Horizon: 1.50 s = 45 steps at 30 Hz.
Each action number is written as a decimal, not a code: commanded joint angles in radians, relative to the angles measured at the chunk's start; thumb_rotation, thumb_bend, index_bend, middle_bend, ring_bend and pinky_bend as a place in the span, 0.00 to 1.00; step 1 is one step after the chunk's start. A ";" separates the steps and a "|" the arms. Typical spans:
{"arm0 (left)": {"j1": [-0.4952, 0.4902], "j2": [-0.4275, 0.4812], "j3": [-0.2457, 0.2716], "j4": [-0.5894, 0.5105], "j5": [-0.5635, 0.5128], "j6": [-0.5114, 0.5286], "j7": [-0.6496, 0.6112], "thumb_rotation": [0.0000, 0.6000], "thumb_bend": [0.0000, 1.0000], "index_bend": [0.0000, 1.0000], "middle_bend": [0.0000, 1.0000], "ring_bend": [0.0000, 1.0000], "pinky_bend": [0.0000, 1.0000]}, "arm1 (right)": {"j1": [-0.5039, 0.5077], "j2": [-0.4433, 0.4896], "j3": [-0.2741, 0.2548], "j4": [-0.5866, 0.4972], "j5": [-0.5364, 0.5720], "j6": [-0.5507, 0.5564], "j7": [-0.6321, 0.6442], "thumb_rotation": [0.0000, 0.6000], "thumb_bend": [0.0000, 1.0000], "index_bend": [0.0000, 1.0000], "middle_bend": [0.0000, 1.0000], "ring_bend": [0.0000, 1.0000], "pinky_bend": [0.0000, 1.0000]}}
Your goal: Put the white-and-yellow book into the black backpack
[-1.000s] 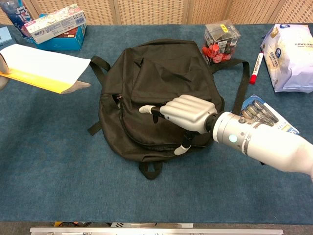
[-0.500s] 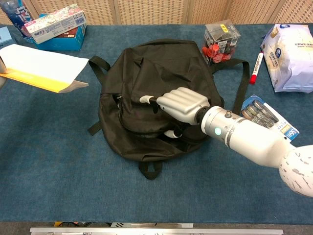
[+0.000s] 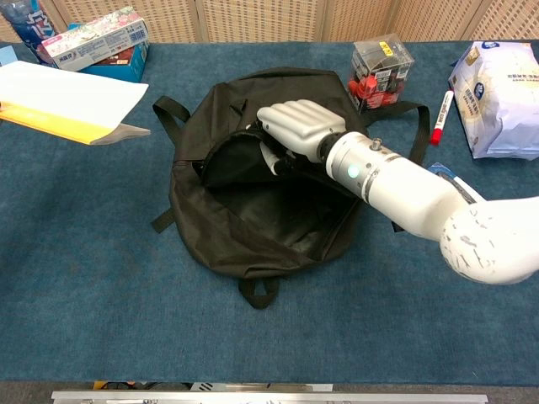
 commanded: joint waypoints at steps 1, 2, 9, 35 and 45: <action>-0.008 0.013 0.001 0.005 0.009 -0.003 -0.025 1.00 0.35 0.65 0.56 0.44 0.45 | 0.027 -0.004 0.042 0.015 0.044 -0.002 0.015 1.00 0.81 0.57 0.59 0.65 0.89; -0.011 0.019 0.004 0.007 0.012 -0.006 -0.035 1.00 0.35 0.65 0.56 0.44 0.45 | 0.034 -0.005 0.055 0.019 0.058 0.001 0.020 1.00 0.84 0.58 0.60 0.66 0.90; -0.017 0.035 0.016 0.015 0.017 -0.024 -0.081 1.00 0.35 0.65 0.56 0.44 0.45 | 0.061 -0.009 0.098 0.050 0.114 0.015 0.046 1.00 0.92 0.62 0.63 0.71 0.95; -0.059 0.101 0.056 -0.039 0.090 -0.017 -0.248 1.00 0.35 0.65 0.57 0.44 0.45 | 0.167 -0.112 0.300 0.162 0.204 0.136 0.166 1.00 0.97 0.64 0.66 0.76 0.99; -0.097 0.095 0.074 -0.074 0.133 -0.036 -0.272 1.00 0.35 0.65 0.57 0.44 0.45 | 0.208 -0.149 0.368 0.191 0.221 0.155 0.215 1.00 0.96 0.64 0.66 0.77 0.99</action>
